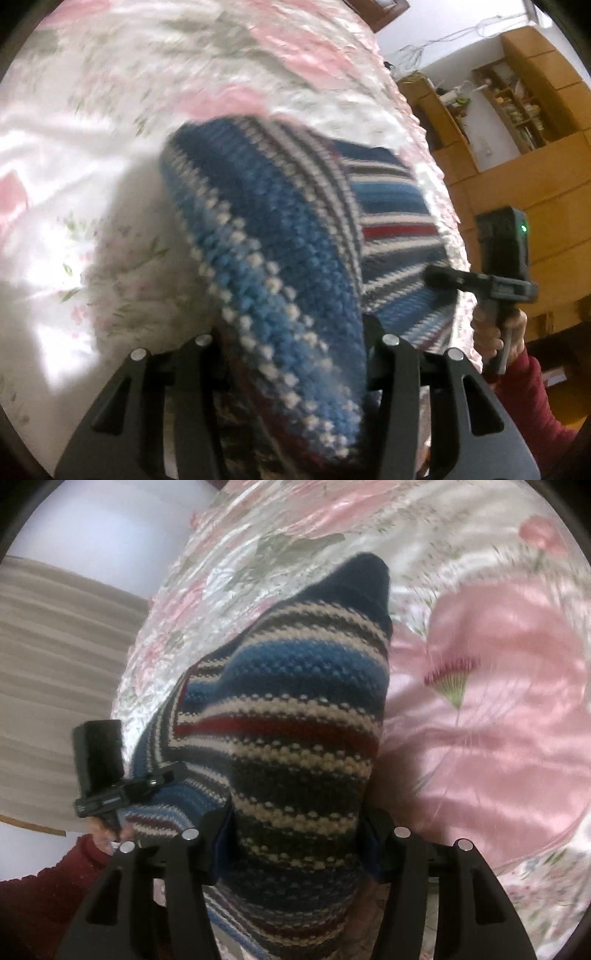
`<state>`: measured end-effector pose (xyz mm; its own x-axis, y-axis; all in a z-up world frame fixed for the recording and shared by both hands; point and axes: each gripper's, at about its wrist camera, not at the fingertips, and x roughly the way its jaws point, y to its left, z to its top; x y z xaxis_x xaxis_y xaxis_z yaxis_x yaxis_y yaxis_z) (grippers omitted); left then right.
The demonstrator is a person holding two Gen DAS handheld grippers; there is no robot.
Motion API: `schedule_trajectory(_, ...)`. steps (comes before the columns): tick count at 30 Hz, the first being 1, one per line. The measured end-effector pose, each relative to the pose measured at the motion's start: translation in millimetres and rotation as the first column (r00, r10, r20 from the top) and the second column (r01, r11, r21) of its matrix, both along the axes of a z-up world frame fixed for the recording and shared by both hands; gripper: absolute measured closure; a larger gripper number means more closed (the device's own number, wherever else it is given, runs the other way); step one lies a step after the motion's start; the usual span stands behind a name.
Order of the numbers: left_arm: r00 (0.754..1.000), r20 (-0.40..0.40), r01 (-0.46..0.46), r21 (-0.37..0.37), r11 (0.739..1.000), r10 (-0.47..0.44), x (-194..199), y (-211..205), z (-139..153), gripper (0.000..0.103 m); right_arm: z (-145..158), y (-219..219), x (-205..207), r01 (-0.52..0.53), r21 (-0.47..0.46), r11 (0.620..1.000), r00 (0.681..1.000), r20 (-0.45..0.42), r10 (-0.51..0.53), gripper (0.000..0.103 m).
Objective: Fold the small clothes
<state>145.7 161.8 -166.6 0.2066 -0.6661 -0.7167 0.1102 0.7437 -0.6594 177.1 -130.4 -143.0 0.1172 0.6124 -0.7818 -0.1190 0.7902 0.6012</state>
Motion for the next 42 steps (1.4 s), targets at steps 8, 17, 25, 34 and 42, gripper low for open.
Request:
schedule_trajectory(8,1.000,0.003,-0.031,0.102,0.994,0.031,-5,-5,21,0.041,6,-6,-13,0.045,-0.027,0.999,0.999,0.015,-0.045,0.027)
schedule_trajectory(17,0.991,0.120,-0.081,0.232,0.969,0.055,-70,-7,73,0.028,33,-9,-73,0.042,-0.080,0.996,0.999,0.000,-0.042,0.024)
schedule_trajectory(25,0.995,0.079,-0.083,0.325,0.942,0.061,-95,-19,53,0.047,1,-19,-110,0.103,-0.049,0.993,0.987,-0.115,-0.108,0.069)
schedule_trajectory(34,0.995,0.093,-0.075,0.371,0.926,0.044,-94,-20,52,0.061,19,-5,-118,0.077,-0.146,0.986,0.996,-0.036,-0.083,0.078)
schedule_trajectory(42,0.995,0.092,-0.080,0.386,0.919,0.048,-92,-22,29,0.053,-8,1,-127,0.117,-0.206,0.972,0.992,-0.024,-0.125,0.071)
